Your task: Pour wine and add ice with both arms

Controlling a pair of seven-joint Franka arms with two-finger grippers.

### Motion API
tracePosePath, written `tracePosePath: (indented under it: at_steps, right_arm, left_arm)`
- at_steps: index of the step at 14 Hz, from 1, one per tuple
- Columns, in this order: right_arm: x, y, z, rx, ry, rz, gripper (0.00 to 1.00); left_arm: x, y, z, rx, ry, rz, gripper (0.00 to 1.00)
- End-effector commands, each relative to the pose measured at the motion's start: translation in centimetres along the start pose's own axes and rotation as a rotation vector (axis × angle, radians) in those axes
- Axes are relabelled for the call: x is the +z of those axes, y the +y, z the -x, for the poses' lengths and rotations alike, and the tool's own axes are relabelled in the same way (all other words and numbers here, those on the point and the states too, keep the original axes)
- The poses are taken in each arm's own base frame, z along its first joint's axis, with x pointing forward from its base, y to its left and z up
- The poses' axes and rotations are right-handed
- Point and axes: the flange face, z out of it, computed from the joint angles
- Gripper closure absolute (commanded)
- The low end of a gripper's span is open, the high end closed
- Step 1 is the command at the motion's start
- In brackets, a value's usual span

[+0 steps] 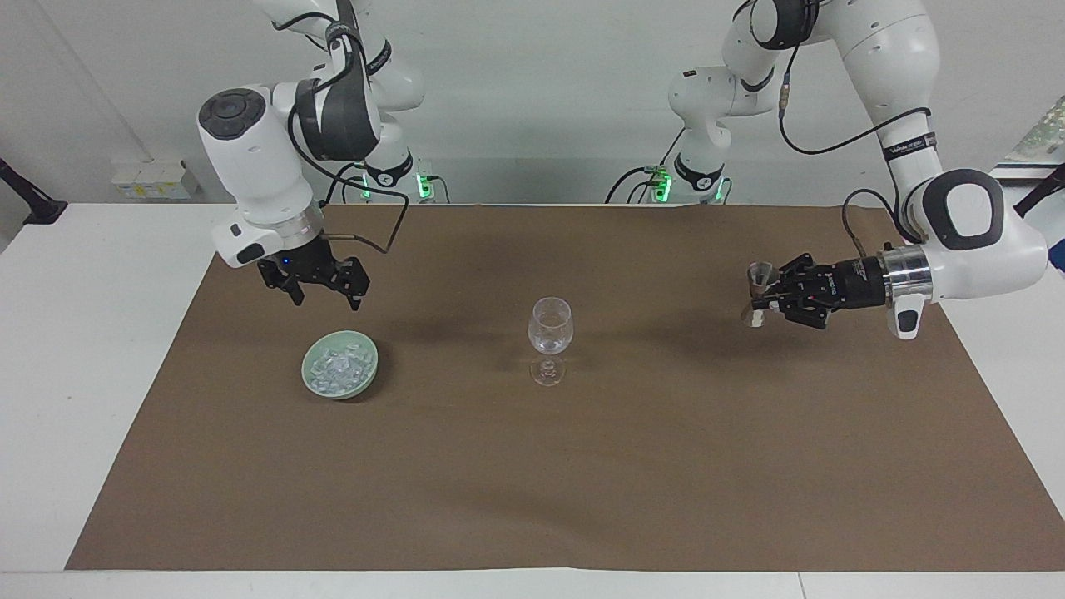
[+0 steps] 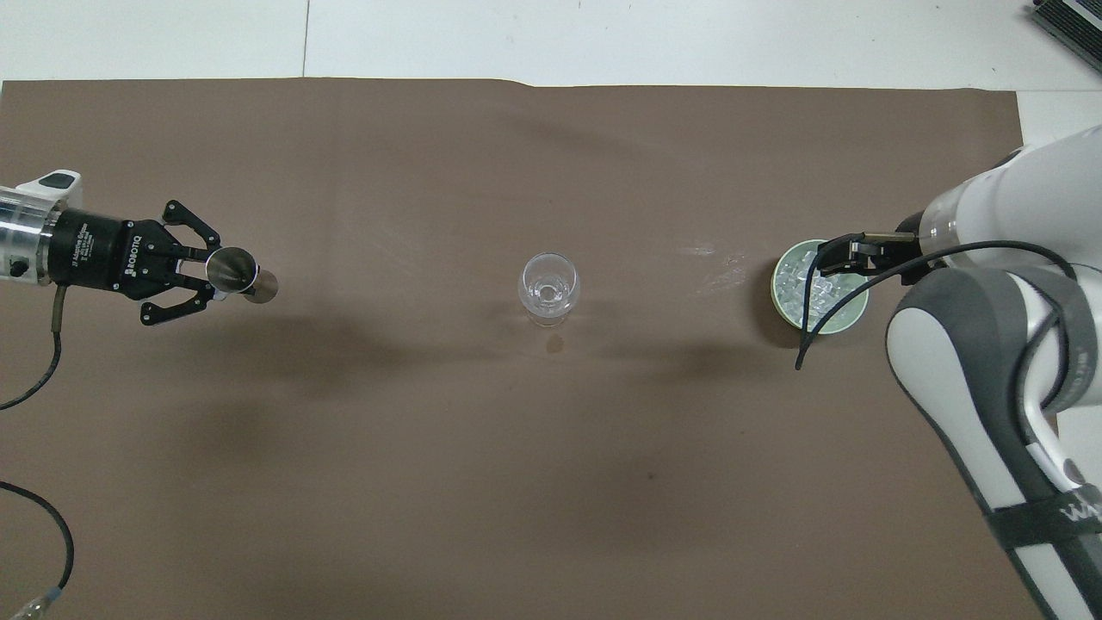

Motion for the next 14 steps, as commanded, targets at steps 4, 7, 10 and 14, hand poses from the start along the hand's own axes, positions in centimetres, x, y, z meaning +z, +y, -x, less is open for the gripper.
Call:
tracePosePath:
  at_steps: [4, 7, 10, 14]
  right_arm:
    - [2.4, -0.4, 0.1, 0.002, 0.020, 0.015, 0.00]
    - [3.9, -1.3, 0.3, -0.002, 0.005, 0.020, 0.00]
    - [4.8, -1.5, 0.4, -0.022, 0.011, 0.037, 0.00]
    - [6.5, -1.2, -0.1, -0.046, 0.042, 0.059, 0.00]
  left_arm:
    - [-1.2, -1.5, -5.8, 0.034, -0.118, 0.032, 1.00]
    - [-1.8, -3.0, -9.8, 0.039, -0.169, 0.032, 1.00]
    - [-1.7, -3.4, -11.5, 0.021, -0.174, 0.037, 1.00]
    - [-1.3, -3.8, -14.3, 0.007, -0.201, 0.060, 1.00]
